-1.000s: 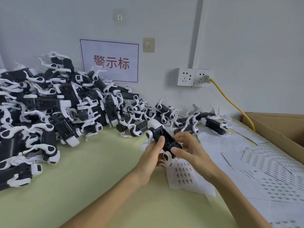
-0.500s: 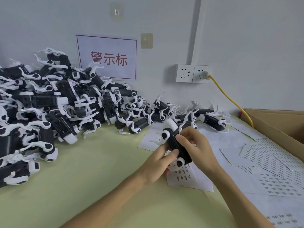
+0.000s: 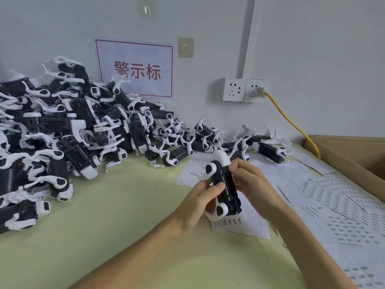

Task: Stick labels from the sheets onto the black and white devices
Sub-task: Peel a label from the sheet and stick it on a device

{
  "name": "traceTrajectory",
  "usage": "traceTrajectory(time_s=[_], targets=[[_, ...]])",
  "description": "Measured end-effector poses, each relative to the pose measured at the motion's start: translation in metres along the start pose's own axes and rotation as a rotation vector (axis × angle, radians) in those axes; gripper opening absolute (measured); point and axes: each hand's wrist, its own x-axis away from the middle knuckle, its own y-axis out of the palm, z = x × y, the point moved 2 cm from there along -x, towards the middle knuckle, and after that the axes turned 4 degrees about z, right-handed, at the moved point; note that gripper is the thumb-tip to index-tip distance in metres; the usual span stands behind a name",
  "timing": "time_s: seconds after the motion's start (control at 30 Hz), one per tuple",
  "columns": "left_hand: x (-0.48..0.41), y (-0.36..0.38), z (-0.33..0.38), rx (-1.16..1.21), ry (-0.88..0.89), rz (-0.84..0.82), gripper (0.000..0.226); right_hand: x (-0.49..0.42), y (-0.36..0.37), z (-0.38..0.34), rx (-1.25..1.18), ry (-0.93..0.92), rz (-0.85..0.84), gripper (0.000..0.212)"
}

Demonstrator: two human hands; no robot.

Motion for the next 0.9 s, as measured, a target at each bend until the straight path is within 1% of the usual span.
traceTrajectory(time_s=[0.07,0.1,0.23,0.33,0.37,0.43,0.47,0.5,0.6,0.73,0.8,0.9], targets=[[-0.001,-0.002,-0.001,0.055,-0.031,0.017,0.041,0.0,0.0,0.001,0.034,-0.011,0.009,0.022],[-0.001,-0.004,-0.001,0.085,-0.037,0.026,0.041,-0.001,0.0,0.001,0.061,-0.026,0.015,0.023],[-0.002,-0.005,0.0,0.221,-0.068,0.055,0.037,0.0,0.001,0.003,0.105,-0.049,-0.018,0.024],[-0.003,-0.006,0.002,0.263,-0.031,0.089,0.024,0.001,0.002,0.003,0.123,-0.043,-0.043,0.02],[-0.003,-0.007,0.002,0.273,-0.028,0.101,0.026,0.002,0.003,0.003,0.126,-0.043,-0.052,0.018],[-0.005,-0.009,0.002,0.29,-0.029,0.118,0.04,0.003,0.005,0.002,0.121,-0.039,-0.068,0.018],[-0.006,-0.011,0.001,0.296,-0.028,0.121,0.042,0.003,0.005,0.001,0.118,-0.038,-0.071,0.02],[-0.006,-0.012,0.001,0.303,-0.023,0.122,0.04,0.004,0.006,0.0,0.117,-0.038,-0.071,0.024],[-0.007,-0.014,0.001,0.304,-0.027,0.122,0.038,0.005,0.006,-0.001,0.128,-0.031,-0.058,0.033],[-0.009,-0.015,0.002,0.264,-0.047,0.144,0.049,0.007,0.007,-0.002,0.133,-0.003,-0.062,0.038],[-0.011,-0.016,0.001,0.22,-0.044,0.185,0.054,0.007,0.009,-0.002,0.121,0.017,-0.068,0.04],[-0.013,-0.015,-0.001,0.126,-0.034,0.266,0.048,0.007,0.012,0.0,0.108,0.032,-0.073,0.041]])
